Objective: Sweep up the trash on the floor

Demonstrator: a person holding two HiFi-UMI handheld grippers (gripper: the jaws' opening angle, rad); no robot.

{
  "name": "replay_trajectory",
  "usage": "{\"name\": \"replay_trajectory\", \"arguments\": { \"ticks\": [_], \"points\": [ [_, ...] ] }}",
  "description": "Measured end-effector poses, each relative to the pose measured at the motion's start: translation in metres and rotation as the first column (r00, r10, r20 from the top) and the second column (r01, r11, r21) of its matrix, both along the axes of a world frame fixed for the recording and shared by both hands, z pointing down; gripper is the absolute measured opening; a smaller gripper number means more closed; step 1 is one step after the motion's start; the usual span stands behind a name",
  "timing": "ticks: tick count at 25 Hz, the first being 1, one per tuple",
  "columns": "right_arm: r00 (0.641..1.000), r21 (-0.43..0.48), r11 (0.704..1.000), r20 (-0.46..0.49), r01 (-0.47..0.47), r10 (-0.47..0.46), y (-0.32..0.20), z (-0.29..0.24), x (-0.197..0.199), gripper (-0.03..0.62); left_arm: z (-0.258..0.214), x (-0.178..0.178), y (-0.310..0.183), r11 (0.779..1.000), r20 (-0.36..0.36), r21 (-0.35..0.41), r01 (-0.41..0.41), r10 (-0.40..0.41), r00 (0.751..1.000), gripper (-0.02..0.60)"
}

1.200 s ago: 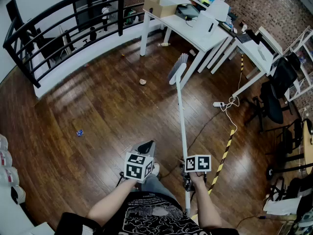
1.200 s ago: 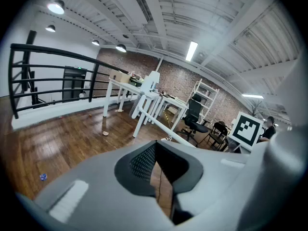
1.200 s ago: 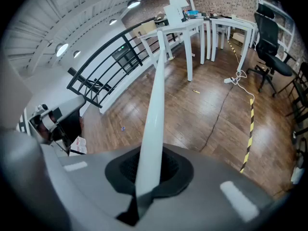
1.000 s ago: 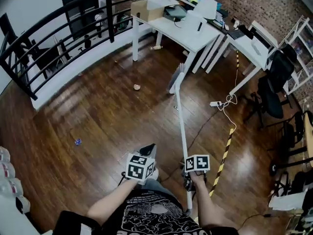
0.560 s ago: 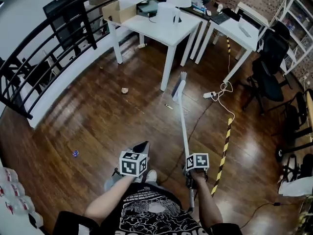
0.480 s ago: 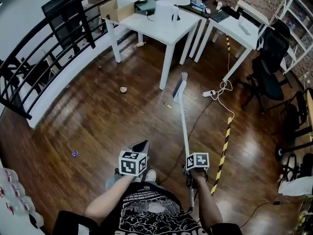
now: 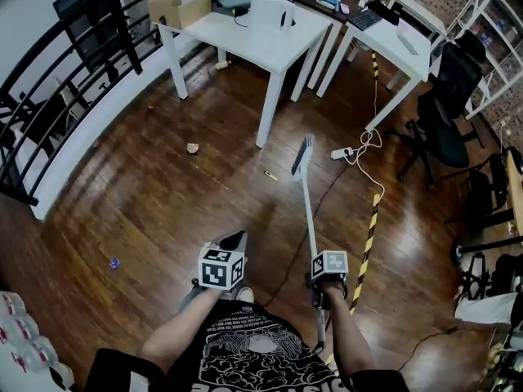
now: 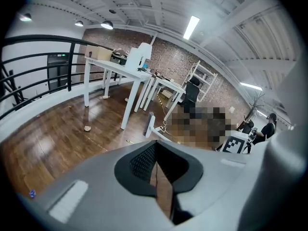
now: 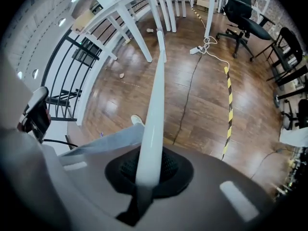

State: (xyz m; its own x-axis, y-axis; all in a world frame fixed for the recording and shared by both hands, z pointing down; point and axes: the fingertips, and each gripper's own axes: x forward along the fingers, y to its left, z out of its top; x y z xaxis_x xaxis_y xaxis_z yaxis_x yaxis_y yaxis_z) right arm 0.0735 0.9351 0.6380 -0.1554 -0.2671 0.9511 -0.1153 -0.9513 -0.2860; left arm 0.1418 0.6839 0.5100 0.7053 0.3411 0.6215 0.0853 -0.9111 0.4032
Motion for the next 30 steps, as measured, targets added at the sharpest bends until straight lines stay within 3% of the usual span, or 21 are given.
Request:
{"name": "replay_trajectory", "arguments": {
  "ticks": [10, 18, 26, 30],
  "points": [
    [0.987, -0.122, 0.991, 0.142, -0.055, 0.072, -0.04, 0.018, 0.079, 0.0, 0.006, 0.093, -0.061, 0.996, 0.017, -0.007, -0.093, 0.093, 0.996, 0.005],
    [0.974, -0.189, 0.98, 0.204, -0.058, 0.097, -0.056, 0.019, 0.129, 0.0, 0.008, 0.136, -0.113, 0.998, 0.012, -0.027, -0.052, 0.053, 0.999, 0.005],
    [0.957, -0.348, 0.933, 0.291, 0.087, 0.02, -0.027, 0.034, 0.197, 0.0, 0.026, 0.167, -0.141, 1.0, 0.076, -0.017, 0.017, -0.015, 0.997, 0.005],
    [0.938, -0.419, 0.89, 0.347, 0.179, -0.025, -0.012, 0.048, 0.228, 0.0, 0.028, 0.193, -0.15, 0.999, 0.099, 0.001, 0.051, -0.05, 0.994, 0.005]
  ]
}}
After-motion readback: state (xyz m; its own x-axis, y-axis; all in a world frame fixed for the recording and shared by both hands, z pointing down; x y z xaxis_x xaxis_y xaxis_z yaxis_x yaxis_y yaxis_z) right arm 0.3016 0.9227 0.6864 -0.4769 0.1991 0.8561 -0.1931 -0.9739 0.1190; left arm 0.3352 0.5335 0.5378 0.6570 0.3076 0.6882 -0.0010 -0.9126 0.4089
